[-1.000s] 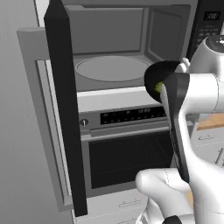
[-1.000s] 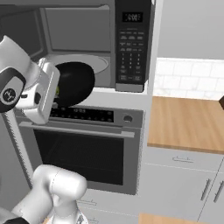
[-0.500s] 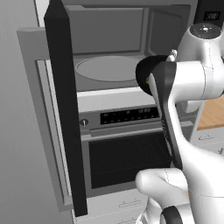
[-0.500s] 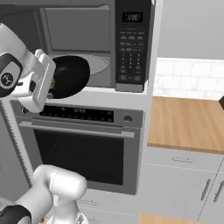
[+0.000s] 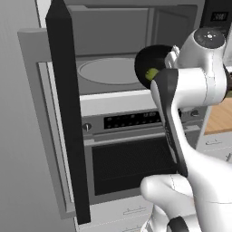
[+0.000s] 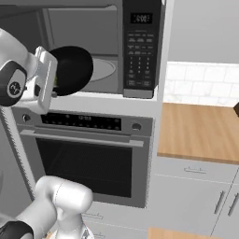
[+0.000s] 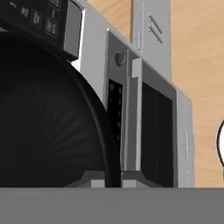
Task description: Pick the lime from the sink and place it in the bowl. Then pick the bowl and place it in the microwave. Then close the microwave door and press the start button.
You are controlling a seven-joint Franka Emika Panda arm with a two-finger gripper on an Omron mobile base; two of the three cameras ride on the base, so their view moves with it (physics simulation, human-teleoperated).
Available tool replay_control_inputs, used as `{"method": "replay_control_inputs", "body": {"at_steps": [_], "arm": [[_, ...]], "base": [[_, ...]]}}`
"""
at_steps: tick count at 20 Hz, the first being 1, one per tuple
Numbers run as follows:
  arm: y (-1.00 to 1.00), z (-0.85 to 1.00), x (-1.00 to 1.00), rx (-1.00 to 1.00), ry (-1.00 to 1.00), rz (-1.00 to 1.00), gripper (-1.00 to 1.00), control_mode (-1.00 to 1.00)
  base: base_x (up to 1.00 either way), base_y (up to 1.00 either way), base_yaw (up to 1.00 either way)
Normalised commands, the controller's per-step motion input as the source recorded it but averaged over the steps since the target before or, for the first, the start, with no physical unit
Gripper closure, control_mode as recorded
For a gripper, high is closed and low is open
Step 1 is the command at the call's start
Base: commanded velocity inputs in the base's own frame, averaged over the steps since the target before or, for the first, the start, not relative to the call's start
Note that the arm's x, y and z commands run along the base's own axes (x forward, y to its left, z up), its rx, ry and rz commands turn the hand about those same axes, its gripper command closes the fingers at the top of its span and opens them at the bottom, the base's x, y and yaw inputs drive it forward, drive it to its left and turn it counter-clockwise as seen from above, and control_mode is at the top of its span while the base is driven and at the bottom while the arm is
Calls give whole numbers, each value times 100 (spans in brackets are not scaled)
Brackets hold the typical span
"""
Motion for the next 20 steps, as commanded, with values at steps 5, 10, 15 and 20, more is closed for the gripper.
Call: {"method": "replay_control_inputs", "body": {"at_steps": [5,10,15,20], "arm": [[34,32,34,-3,0,12,100,-100],[14,13,37,-4,2,7,100,-100],[20,-1,63,-1,7,6,100,-100],[4,-2,54,0,1,4,100,-100]], "base": [[0,0,0],[0,0,0],[0,0,0],[0,0,0]]}}
